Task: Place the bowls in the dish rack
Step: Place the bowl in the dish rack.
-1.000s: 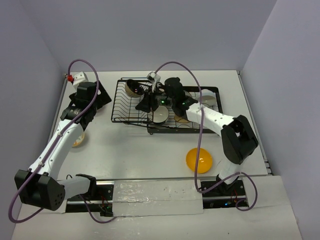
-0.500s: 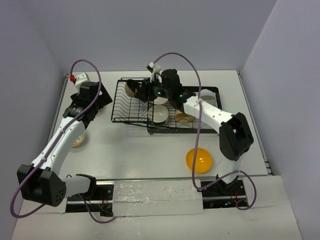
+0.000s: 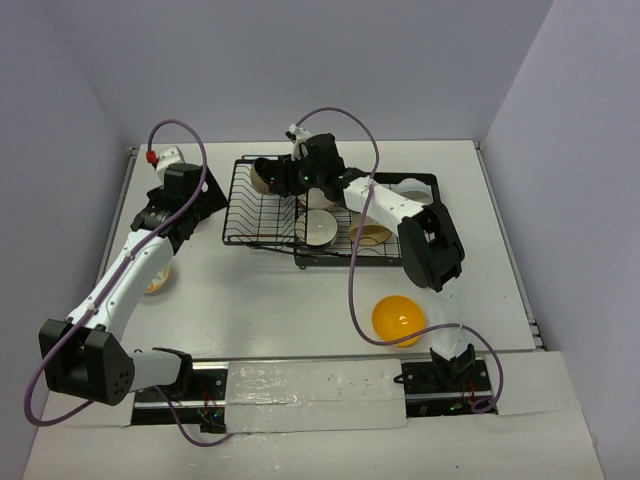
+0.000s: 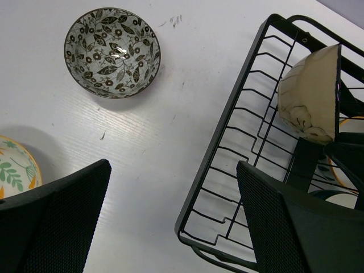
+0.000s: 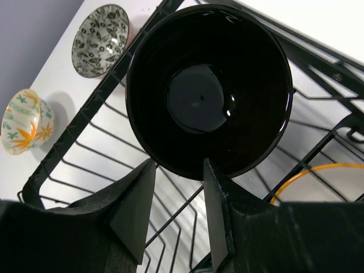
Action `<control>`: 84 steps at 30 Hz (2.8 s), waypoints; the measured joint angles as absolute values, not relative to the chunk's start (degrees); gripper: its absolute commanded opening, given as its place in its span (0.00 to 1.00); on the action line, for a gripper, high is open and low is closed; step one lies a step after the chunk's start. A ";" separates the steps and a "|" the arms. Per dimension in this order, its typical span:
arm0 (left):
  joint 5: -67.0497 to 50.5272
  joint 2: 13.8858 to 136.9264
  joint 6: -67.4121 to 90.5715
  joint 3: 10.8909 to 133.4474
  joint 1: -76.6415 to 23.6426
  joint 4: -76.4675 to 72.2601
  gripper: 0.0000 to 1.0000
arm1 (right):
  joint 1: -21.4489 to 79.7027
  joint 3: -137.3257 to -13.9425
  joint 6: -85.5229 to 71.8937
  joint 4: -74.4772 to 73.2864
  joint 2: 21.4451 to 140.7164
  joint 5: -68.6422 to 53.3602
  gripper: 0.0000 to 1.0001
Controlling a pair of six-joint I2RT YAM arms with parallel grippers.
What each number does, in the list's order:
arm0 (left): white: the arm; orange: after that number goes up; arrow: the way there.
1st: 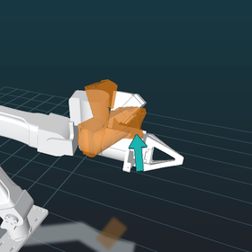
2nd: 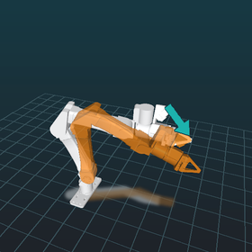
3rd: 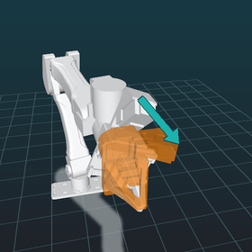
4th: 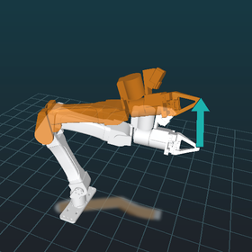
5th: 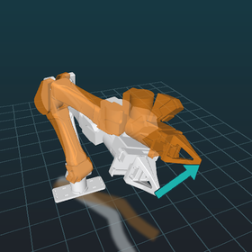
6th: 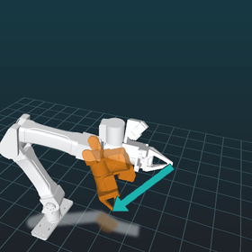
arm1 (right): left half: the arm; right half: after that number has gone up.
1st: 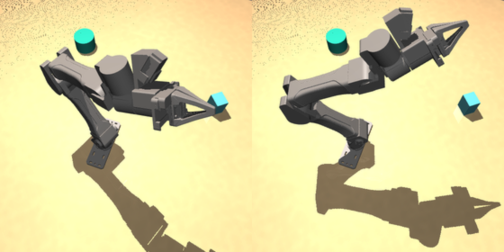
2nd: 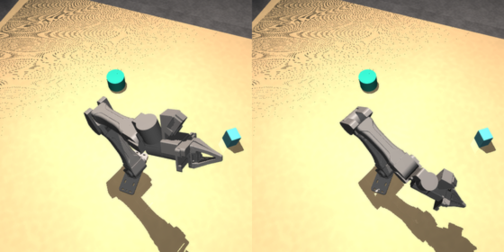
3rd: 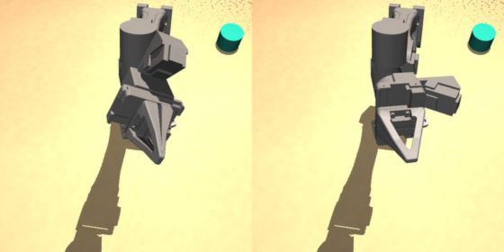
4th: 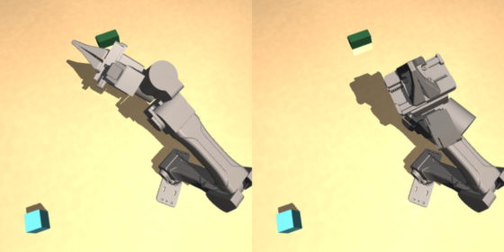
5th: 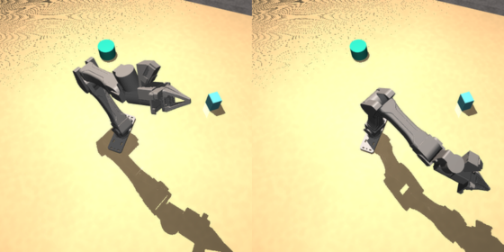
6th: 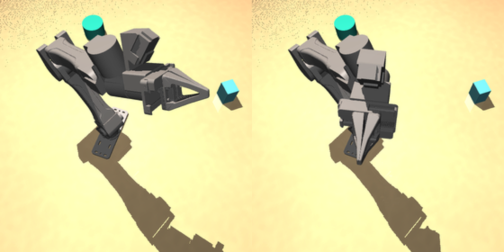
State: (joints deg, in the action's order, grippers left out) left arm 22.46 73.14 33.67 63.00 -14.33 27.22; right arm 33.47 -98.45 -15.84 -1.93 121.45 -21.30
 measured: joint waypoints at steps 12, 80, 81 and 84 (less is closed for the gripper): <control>20.78 73.67 33.67 63.00 -14.33 27.22 0.96 | 33.01 -99.57 -16.05 0.21 123.15 -25.39 0.34; 19.75 77.95 33.63 63.02 -17.08 27.29 0.95 | 28.99 -87.94 -54.02 50.04 130.04 -38.96 0.53; 20.10 77.58 33.61 63.02 -17.10 27.29 0.95 | 28.99 -87.94 -53.49 49.34 129.78 -39.20 0.53; 21.69 76.03 33.61 63.02 -17.12 27.35 0.96 | 28.99 -87.72 -51.16 46.37 127.83 -39.97 0.53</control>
State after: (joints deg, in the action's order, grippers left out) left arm 21.69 76.03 33.61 63.02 -17.12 27.35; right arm 28.99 -87.72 -51.16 46.37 127.83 -39.97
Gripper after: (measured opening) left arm 0.951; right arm 0.525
